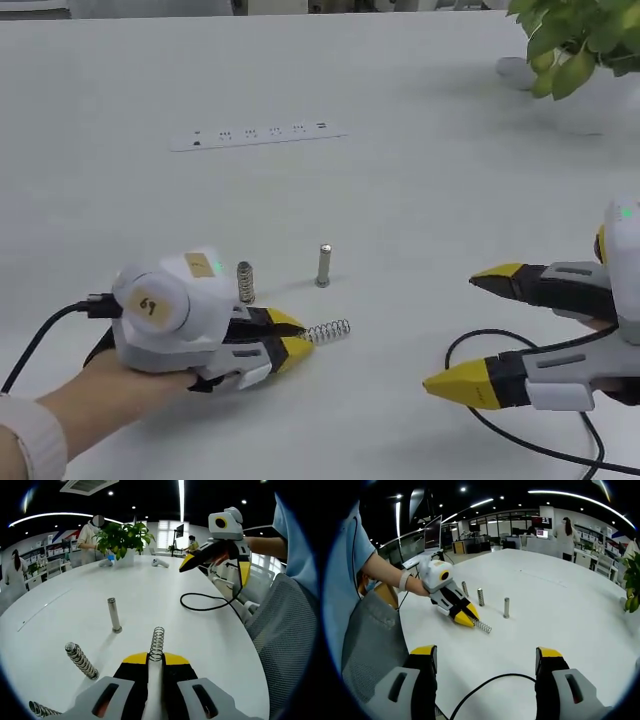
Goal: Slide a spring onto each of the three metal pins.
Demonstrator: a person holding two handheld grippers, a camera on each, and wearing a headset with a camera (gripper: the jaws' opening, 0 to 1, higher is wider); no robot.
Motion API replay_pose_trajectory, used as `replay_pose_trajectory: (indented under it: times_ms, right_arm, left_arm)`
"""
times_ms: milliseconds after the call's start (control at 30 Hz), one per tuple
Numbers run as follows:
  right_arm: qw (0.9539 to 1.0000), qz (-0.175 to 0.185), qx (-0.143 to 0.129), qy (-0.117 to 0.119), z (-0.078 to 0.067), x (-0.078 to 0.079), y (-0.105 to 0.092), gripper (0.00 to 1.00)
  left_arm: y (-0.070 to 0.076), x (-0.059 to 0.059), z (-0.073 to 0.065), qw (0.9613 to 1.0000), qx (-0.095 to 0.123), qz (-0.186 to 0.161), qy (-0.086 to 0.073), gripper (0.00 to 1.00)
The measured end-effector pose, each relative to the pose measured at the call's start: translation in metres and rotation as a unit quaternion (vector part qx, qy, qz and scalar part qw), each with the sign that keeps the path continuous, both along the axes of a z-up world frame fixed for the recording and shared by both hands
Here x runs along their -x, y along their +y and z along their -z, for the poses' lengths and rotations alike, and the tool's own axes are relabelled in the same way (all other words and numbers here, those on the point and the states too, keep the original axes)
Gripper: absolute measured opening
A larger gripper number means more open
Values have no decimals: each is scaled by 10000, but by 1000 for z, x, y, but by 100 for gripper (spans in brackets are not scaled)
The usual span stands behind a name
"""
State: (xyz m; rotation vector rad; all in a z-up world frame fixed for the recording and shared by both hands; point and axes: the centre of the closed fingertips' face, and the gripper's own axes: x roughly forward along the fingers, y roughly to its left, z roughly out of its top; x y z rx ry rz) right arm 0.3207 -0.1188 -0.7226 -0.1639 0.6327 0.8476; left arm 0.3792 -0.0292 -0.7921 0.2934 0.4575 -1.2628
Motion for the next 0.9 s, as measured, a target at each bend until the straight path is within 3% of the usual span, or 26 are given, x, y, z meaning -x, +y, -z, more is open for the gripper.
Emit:
replay_pose_trajectory:
  times_ms: [467,600,900]
  right_arm:
    - [9998,-199,-9,-76,-9,-4,10,75]
    - [9994,-346,6,-31,-10,-2,16,70]
    - [9984,-562,42,-13,-11,1,26,65]
  left_arm:
    - [4,23,-36,9989,325,320,-97,2]
    - [3,28,-44,9983,406,383,-136,2]
    - [3,36,-51,9975,508,470,-124,2]
